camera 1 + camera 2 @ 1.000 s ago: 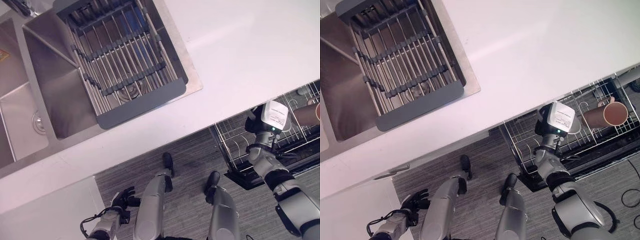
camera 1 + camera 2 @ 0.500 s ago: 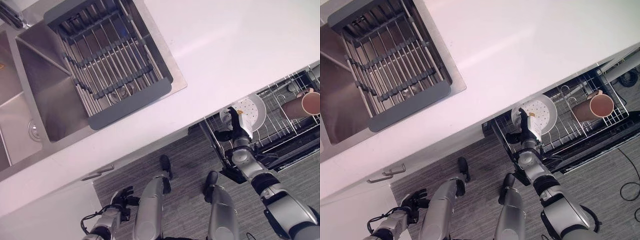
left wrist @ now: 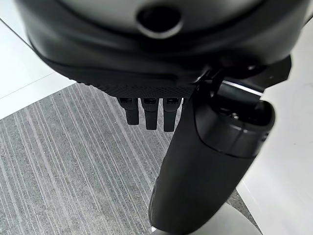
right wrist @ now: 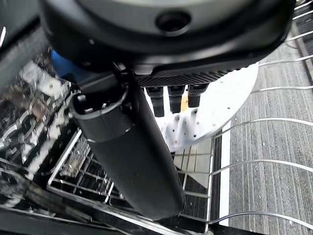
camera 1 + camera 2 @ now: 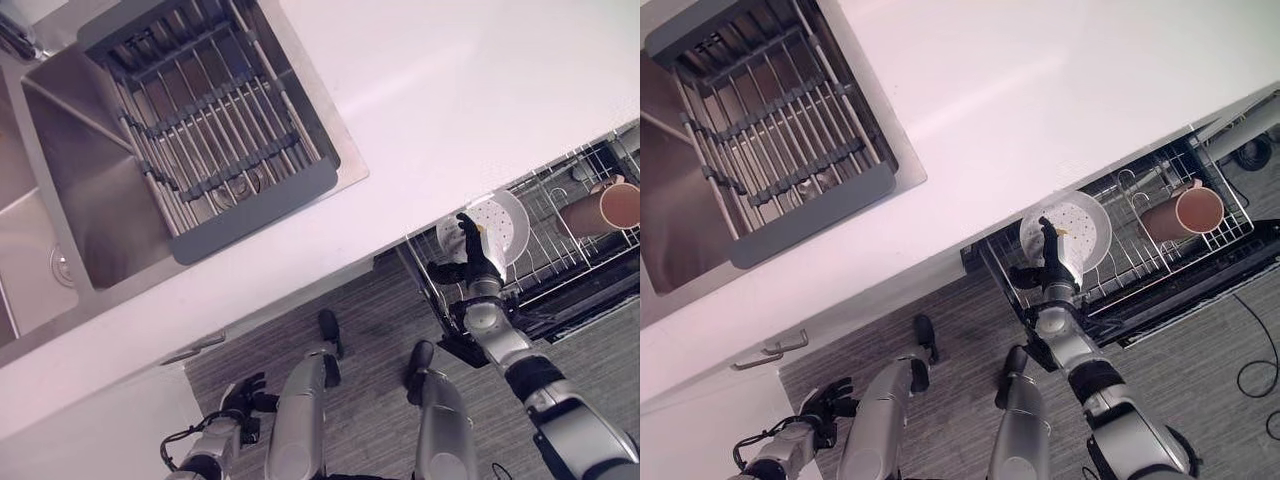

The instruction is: Place the dishes in the dishwasher.

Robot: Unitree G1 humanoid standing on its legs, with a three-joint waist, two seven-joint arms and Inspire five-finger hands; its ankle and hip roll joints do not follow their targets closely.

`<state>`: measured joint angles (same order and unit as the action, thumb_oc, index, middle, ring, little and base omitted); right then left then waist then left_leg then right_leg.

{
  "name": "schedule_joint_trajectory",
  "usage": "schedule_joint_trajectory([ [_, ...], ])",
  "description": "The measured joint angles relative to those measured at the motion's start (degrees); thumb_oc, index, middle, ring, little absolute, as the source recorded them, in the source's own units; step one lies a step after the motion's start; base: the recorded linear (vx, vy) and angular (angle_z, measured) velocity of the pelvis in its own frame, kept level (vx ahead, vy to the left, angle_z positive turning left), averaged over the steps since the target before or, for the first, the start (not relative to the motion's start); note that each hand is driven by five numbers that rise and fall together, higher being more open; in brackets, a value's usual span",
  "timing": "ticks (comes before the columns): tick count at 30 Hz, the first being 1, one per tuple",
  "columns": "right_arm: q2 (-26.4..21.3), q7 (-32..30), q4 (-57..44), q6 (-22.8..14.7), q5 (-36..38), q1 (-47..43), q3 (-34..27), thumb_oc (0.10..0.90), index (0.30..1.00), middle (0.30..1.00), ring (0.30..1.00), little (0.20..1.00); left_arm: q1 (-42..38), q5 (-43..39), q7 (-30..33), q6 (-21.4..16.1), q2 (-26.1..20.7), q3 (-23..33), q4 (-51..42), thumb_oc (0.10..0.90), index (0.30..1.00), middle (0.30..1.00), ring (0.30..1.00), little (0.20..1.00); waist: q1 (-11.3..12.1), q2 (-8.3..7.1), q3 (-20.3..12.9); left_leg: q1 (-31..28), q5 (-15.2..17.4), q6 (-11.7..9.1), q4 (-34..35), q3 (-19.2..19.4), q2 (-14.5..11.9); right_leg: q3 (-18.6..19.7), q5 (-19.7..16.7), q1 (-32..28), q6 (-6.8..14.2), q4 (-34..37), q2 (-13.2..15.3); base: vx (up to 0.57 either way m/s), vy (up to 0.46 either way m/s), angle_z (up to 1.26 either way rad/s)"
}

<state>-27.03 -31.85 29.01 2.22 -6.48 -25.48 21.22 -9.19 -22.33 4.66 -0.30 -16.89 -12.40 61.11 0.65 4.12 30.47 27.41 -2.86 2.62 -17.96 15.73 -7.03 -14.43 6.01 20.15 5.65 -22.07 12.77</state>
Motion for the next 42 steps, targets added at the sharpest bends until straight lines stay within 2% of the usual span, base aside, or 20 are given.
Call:
schedule_joint_trajectory([
  [2, -1.4, -1.1, -11.1, 1.7, -4.4, 5.7, -1.7, 0.8, 0.9, 0.9, 0.9, 0.9, 2.0, 0.0, 0.2, -0.2, 0.0, 1.7, -1.4, 0.8, 0.9, 0.9, 0.9, 0.9, -0.8, -0.59, 0.1, -0.5, 0.3, 0.3, -0.2, 0.3, -0.4, 0.1, -1.2, -1.2, 0.4, 1.5, -0.5, 0.0, -0.003, -0.13],
  [7, -3.9, -4.0, -22.1, 1.7, -7.1, 12.5, -6.2, 0.8, 0.9, 0.9, 0.9, 0.9, 5.0, 0.1, 1.1, -1.3, -0.1, 3.7, -2.1, 0.8, 0.9, 0.9, 0.9, 0.9, -2.6, -2.25, 0.1, -4.1, 2.2, -0.3, -0.8, 1.6, -1.3, 1.3, -2.6, -6.1, 0.3, 6.1, -1.5, -0.03, 0.013, -0.17],
  [12, -4.9, -5.7, -24.2, 0.3, -7.0, 15.6, -13.5, 0.8, 0.9, 0.9, 0.9, 0.9, 6.3, 0.1, 0.7, -2.3, 0.4, 5.0, -1.5, 0.8, 0.9, 0.9, 0.9, 0.9, -3.7, -2.13, 0.1, -5.9, 2.9, -0.4, -1.7, 2.7, -2.7, 1.7, -5.0, -9.5, 0.4, 10.4, -2.7, 0.03, 0.04, -0.11],
  [21, -5.3, -7.3, -31.8, -3.2, -7.0, 23.5, -17.7, 0.8, 0.9, 0.9, 0.9, 0.9, 8.0, 0.5, -0.3, -2.2, 1.8, 7.6, -0.6, 0.8, 0.9, 0.9, 0.9, 0.9, -5.5, -2.08, -0.1, -10.4, 4.5, -1.2, -1.7, 3.1, -3.0, 2.8, -5.3, -14.8, 0.6, 14.3, -3.4, 0.07, -0.041, -0.06],
  [23, -5.6, -11.8, -33.3, -3.1, -7.8, 24.6, -20.6, 0.8, 0.9, 0.9, 0.9, 0.9, 8.5, 0.5, -0.3, -2.2, 2.1, 8.2, -0.4, 0.8, 0.9, 0.9, 0.9, 0.9, -5.5, -2.22, -0.2, -11.5, 5.1, -1.3, -1.8, 3.6, -3.0, 3.2, -5.4, -15.8, 0.3, 14.3, -3.4, 0.08, -0.059, -0.08],
  [24, -5.6, -11.8, -33.3, -3.1, -7.8, 24.6, -20.6, 0.8, 0.9, 0.9, 0.9, 0.9, 8.5, 0.5, -0.3, -2.2, 2.1, 8.2, -0.4, 0.8, 0.9, 0.9, 0.9, 0.9, -5.5, -2.22, -0.2, -11.5, 5.1, -1.3, -1.8, 3.6, -3.0, 3.2, -5.4, -15.8, 0.3, 14.3, -3.4, 0.07, -0.057, -0.09],
  [26, -7.5, -21.6, -33.3, -1.8, -10.3, 25.5, -27.1, 0.8, 0.9, 0.9, 0.9, 0.9, 8.9, 0.7, -0.3, -2.3, 2.0, 8.2, 0.0, 0.8, 0.9, 0.9, 0.9, 0.9, -5.5, -2.54, -1.7, -11.6, 5.5, -1.3, -2.0, 4.1, -2.9, 3.7, -5.6, -15.8, 0.7, 14.4, -3.4, 0.06, -0.035, -0.07],
  [27, -7.5, -27.2, -33.1, -1.3, -10.8, 26.3, -32.6, 0.8, 0.9, 0.9, 0.9, 0.9, 9.6, 0.6, -0.3, -2.3, 1.9, 8.3, 0.1, 0.8, 0.9, 0.9, 0.9, 0.9, -5.6, -2.96, -2.5, -11.6, 6.0, -1.4, -2.4, 4.2, -2.9, 3.7, -5.8, -16.1, 1.2, 14.4, -3.5, 0.1, -0.036, -0.02],
  [28, -7.5, -29.3, -32.8, -2.0, -10.6, 27.4, -37.7, 0.8, 0.9, 0.9, 0.9, 0.9, 9.8, 0.6, -0.2, -2.1, 2.0, 8.8, 0.1, 0.8, 0.9, 0.9, 0.9, 0.9, -5.9, -3.13, -3.0, -11.7, 6.4, -1.5, -2.9, 4.2, -3.0, 3.7, -5.7, -16.5, 1.3, 14.5, -3.6, 0.12, -0.043, -0.03],
  [29, -7.5, -31.8, -31.1, -3.5, -9.2, 29.8, -44.2, 0.8, 0.9, 0.9, 0.9, 0.9, 10.6, 0.6, 0.0, -1.9, 1.9, 9.5, 0.2, 0.8, 0.9, 0.9, 0.9, 0.9, -6.2, -3.78, -3.9, -12.2, 6.8, -1.6, -3.1, 4.1, -3.1, 3.7, -5.5, -16.9, 1.4, 14.6, -3.6, 0.1, -0.043, 0.0],
  [31, -7.2, -32.6, -28.6, -4.6, -7.3, 32.0, -48.7, 0.8, 0.9, 0.9, 0.9, 0.9, 12.0, 0.6, 0.0, -1.4, 1.8, 10.5, 0.2, 0.8, 0.9, 0.9, 0.9, 0.9, -7.0, -4.78, -5.6, -12.6, 6.9, -1.5, -3.1, 4.2, -3.1, 3.7, -5.2, -17.6, 1.3, 14.7, -3.6, 0.07, -0.046, -0.04],
  [32, -6.3, -33.1, -24.1, -7.2, -3.6, 34.1, -51.6, 0.8, 0.9, 0.9, 0.9, 0.9, 13.6, 0.5, 0.1, -1.0, 1.0, 10.8, 1.3, 0.8, 0.9, 0.9, 0.9, 0.9, -8.8, -6.19, -8.2, -12.6, 7.7, -1.7, -3.3, 4.3, -3.4, 3.7, -4.4, -17.6, 1.3, 14.7, -3.7, 0.06, -0.065, -0.1],
  [35, -3.3, -33.3, -15.0, -11.9, 3.9, 37.0, -52.4, 0.8, 0.9, 0.9, 0.9, 0.9, 14.4, 0.5, 0.0, -0.9, 0.0, 10.9, 3.2, 0.8, 0.9, 0.9, 0.9, 0.9, -10.7, -7.09, -10.5, -12.9, 8.3, -2.2, -3.8, 4.6, -3.9, 3.9, -3.9, -17.6, 1.2, 14.5, -3.9, 0.13, -0.061, -0.11],
  [36, -2.2, -33.5, -6.4, -15.8, 6.4, 36.5, -52.1, 0.8, 0.9, 0.9, 0.9, 0.9, 13.8, 0.4, -0.1, -1.4, -0.1, 10.4, 4.2, 0.8, 0.9, 0.9, 0.9, 0.9, -10.8, -7.11, -10.8, -13.4, 8.8, -2.9, -3.6, 4.8, -3.8, 4.0, -3.1, -17.7, 0.6, 14.6, -3.8, 0.15, -0.01, -0.06],
  [37, -2.0, -33.4, -2.6, -16.4, 7.9, 36.7, -51.5, 0.8, 0.9, 0.9, 0.9, 0.9, 13.4, 0.2, -0.2, -1.4, 0.0, 10.1, 4.7, 0.8, 0.9, 0.9, 0.9, 0.9, -10.5, -6.78, -10.9, -13.6, 8.5, -2.6, -3.7, 4.9, -3.7, 4.3, -3.3, -17.6, 0.9, 14.1, -3.8, 0.0, -0.031, -0.06],
  [38, -0.8, -33.5, 4.1, -16.8, 10.5, 36.9, -51.0, 0.8, 0.9, 0.9, 0.9, 0.9, 13.0, 0.0, -0.4, -1.5, 0.5, 9.2, 5.1, 0.8, 0.9, 0.9, 0.9, 0.9, -10.1, -5.32, -11.4, -13.8, 9.0, -3.1, -3.6, 4.9, -3.7, 4.4, -2.6, -17.3, 0.8, 13.6, -3.5, 0.09, -0.016, -0.05],
  [39, -0.6, -33.5, 6.6, -17.1, 10.6, 36.9, -50.8, 0.8, 0.9, 0.9, 0.9, 0.9, 12.9, 0.0, -0.4, -1.6, 0.6, 8.4, 5.5, 0.8, 0.9, 0.9, 0.9, 0.9, -10.1, -4.71, -11.6, -13.8, 8.8, -2.9, -3.6, 5.0, -3.7, 4.4, -2.6, -17.1, 0.8, 13.2, -3.4, 0.0, 0.0, 0.0],
  [40, -0.1, -33.3, 12.0, -17.0, 11.3, 36.4, -48.2, 0.8, 0.9, 0.9, 0.9, 0.9, 12.6, -0.2, -0.4, -2.3, 1.4, 7.3, 6.0, 0.8, 0.9, 0.9, 0.9, 0.9, -10.1, -3.44, -11.6, -14.1, 8.8, -2.9, -3.5, 5.2, -3.5, 4.5, -2.2, -17.1, 1.1, 12.7, -3.1, 0.03, -0.004, -0.03],
  [41, 0.2, -33.1, 13.4, -17.0, 11.4, 36.6, -47.1, 0.8, 0.9, 0.9, 0.9, 0.9, 12.6, -0.6, -0.3, -2.5, 1.7, 6.8, 6.1, 0.8, 0.9, 0.9, 0.9, 0.9, -10.1, -3.22, -11.5, -14.2, 8.7, -2.8, -3.4, 5.2, -3.3, 4.5, -2.1, -16.8, 1.0, 12.2, -2.9, -0.08, -0.012, -0.02],
  [42, 1.2, -32.9, 16.9, -18.2, 11.5, 36.3, -44.0, 0.8, 0.9, 0.9, 0.9, 0.9, 12.5, -2.1, -0.3, -2.8, 2.3, 5.7, 6.1, 0.8, 0.9, 0.9, 0.9, 0.9, -10.0, -1.41, -11.6, -14.4, 8.7, -2.8, -3.3, 5.1, -3.1, 4.6, -1.5, -16.5, 1.0, 11.1, -2.7, 0.06, 0.011, 0.02],
])
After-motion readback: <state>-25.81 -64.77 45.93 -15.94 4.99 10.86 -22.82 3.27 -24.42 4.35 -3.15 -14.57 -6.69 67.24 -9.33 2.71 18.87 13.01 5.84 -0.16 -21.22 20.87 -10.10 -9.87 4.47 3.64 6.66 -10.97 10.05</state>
